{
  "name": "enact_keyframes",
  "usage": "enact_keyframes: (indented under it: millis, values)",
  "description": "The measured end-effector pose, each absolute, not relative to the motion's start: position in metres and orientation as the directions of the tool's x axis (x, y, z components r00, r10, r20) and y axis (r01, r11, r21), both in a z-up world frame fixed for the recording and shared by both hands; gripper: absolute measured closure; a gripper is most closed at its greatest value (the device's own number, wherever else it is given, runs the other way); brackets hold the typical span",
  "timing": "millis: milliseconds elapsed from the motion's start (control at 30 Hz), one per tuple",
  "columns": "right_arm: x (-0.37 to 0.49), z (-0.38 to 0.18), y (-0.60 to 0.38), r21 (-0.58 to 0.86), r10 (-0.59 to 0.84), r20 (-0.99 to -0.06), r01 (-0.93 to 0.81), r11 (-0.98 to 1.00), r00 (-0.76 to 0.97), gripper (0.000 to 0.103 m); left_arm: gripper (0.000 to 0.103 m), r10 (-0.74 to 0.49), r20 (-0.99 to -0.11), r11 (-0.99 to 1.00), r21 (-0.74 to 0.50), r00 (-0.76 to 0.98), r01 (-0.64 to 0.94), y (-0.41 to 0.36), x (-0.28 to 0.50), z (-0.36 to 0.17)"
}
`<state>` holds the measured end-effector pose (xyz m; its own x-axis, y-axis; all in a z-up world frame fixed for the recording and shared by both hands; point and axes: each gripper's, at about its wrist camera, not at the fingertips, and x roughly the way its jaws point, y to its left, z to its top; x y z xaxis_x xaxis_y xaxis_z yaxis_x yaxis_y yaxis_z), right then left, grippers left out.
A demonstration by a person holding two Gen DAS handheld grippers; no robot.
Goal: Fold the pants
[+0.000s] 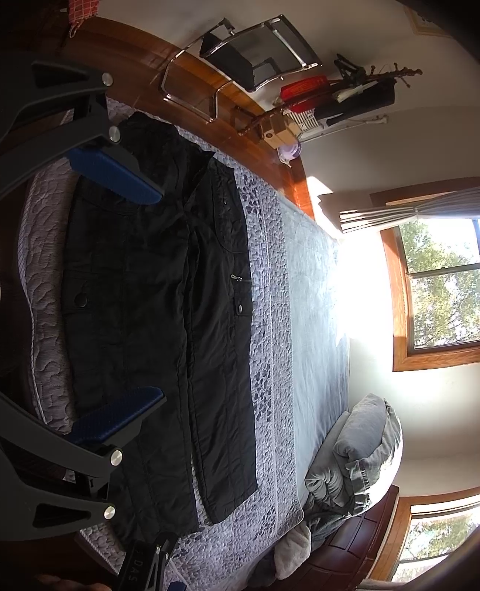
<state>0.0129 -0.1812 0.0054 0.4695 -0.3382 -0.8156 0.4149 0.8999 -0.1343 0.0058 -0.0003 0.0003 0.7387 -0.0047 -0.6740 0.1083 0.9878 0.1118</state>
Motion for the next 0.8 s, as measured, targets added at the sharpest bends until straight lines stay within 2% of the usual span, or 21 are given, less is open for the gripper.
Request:
enact_keyframes:
  millis: [333, 800]
  values:
    - [0.0136, 0.0019, -0.182, -0.125, -0.329, -0.819, 0.413, 0.902, 0.47, 0.002, 0.003, -0.045, -0.667, 0.993, 0.052, 0.744, 0.107, 0.0043, 0.0065, -0.0008]
    - [0.0146, -0.0028, -0.1845, -0.121, -0.322, -0.822, 0.409, 0.905, 0.469, 0.002, 0.003, -0.025, -0.681, 0.988, 0.096, 0.732, 0.123, -0.0013, 0.0114, -0.0059]
